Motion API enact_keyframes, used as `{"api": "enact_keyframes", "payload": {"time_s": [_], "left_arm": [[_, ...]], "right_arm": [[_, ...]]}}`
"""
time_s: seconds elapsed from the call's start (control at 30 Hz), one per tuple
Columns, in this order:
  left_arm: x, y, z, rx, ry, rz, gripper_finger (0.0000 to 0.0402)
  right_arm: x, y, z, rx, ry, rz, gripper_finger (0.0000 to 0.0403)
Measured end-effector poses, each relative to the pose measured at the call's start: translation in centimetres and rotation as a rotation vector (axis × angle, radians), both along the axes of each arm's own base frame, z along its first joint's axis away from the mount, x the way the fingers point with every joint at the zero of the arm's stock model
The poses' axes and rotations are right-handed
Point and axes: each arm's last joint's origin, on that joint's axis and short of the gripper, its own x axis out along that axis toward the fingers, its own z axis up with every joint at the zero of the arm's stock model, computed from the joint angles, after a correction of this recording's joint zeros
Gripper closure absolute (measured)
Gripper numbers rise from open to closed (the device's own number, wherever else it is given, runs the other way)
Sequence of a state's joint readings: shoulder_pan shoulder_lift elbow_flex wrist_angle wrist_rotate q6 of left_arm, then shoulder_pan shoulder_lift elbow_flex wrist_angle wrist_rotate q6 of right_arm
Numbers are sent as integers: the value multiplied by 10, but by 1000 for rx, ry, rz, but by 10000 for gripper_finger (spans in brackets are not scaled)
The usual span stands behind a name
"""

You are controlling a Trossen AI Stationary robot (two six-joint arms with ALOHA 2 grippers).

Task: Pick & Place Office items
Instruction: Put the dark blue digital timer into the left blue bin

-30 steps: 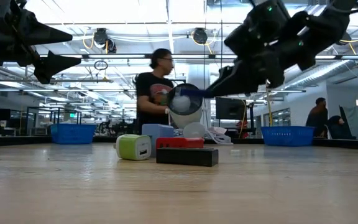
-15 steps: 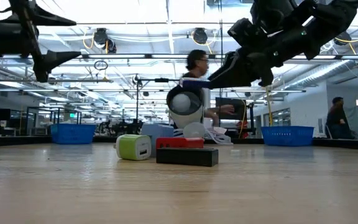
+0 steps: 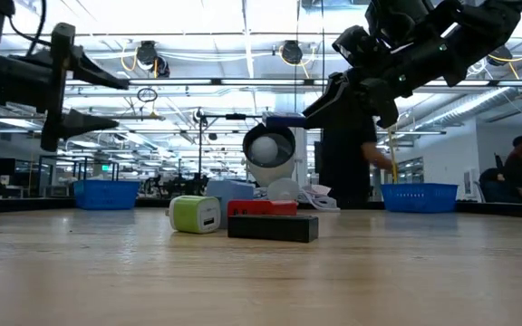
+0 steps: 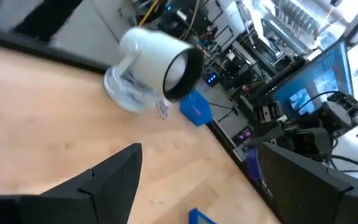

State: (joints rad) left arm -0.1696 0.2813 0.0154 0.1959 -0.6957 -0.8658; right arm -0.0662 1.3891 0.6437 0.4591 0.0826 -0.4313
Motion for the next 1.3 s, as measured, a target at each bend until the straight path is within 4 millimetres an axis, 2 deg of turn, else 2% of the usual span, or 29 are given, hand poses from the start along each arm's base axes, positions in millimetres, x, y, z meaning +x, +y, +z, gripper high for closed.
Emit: {"api": "enact_keyframes", "payload": {"time_s": [0.17,0.43,0.6,0.77,0.9,1.0,1.17,1.3], "left_arm": [[16,-4,-4,-71,-15,-51,78],[48,-10,-1,-35,33,-82,78],[83,-19,9,-32,99,-177,78],[124,-24,22,105,181,-146,78],[157,-22,37,112,160,-118,78],[179,-21,46,103,139,-172,78],[206,-20,49,96,134,-231,78],[217,-17,44,93,154,-220,78]], "right_arm": [[0,0,1,-1,-11,0,250],[1,0,2,-2,-23,0,248],[1,0,2,0,-26,0,246],[1,0,3,3,-31,-1,245],[1,0,3,0,-36,0,248],[2,0,5,-3,-52,1,244],[2,0,6,-4,-62,3,246],[2,0,4,-5,-50,-3,247]]}}
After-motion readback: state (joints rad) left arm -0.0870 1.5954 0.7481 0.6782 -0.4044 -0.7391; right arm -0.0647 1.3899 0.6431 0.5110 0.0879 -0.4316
